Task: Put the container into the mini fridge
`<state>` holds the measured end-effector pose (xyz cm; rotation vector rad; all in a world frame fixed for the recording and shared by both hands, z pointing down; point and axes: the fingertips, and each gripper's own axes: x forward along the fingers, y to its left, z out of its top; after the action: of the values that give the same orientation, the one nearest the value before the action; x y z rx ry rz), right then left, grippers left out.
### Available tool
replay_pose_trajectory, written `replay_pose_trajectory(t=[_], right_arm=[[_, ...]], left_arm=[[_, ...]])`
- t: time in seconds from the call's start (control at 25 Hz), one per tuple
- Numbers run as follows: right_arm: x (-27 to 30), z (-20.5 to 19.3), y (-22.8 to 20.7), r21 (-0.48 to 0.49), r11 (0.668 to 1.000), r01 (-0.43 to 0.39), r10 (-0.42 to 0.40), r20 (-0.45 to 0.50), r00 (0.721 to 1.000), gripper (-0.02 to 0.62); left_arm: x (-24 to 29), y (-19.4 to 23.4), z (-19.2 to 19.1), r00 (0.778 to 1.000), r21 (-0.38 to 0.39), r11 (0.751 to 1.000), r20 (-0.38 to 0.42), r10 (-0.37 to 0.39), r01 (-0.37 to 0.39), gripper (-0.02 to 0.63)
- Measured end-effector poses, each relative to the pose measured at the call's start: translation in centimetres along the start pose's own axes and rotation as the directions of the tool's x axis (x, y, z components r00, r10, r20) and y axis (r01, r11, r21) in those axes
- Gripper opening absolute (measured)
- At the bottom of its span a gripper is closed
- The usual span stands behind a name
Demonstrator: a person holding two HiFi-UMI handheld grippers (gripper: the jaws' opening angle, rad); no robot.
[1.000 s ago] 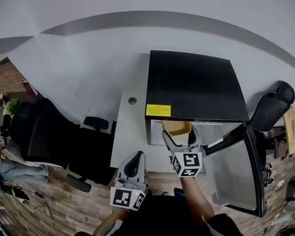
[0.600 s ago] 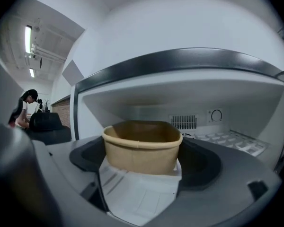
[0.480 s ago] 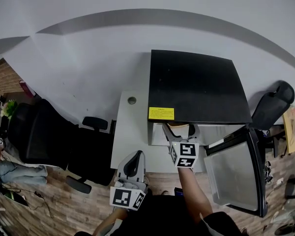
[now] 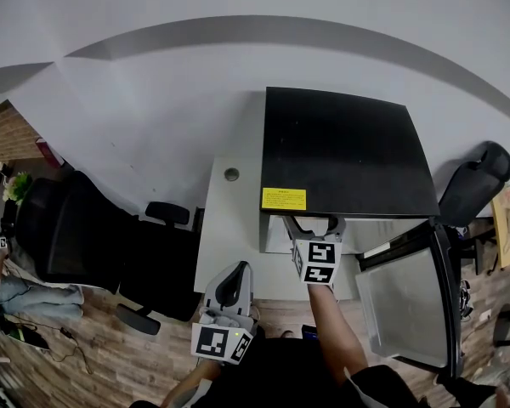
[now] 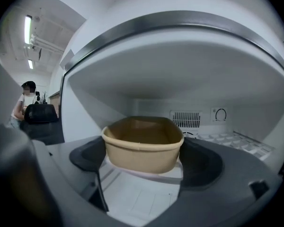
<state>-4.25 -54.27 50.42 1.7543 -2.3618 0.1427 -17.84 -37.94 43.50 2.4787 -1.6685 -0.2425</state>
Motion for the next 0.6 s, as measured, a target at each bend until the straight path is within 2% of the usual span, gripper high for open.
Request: replay_pose_trajectory(t=[0.6], right_arm=[[-1.3,-0.3,0.0,-0.004,1.0,-0.019,0.019,0.004,1.0,0.479]], left_arm=[[-0.8,-1.0,-0.1,1.0,0.0,1.0,0.002,0.005,-0.005,0.009]])
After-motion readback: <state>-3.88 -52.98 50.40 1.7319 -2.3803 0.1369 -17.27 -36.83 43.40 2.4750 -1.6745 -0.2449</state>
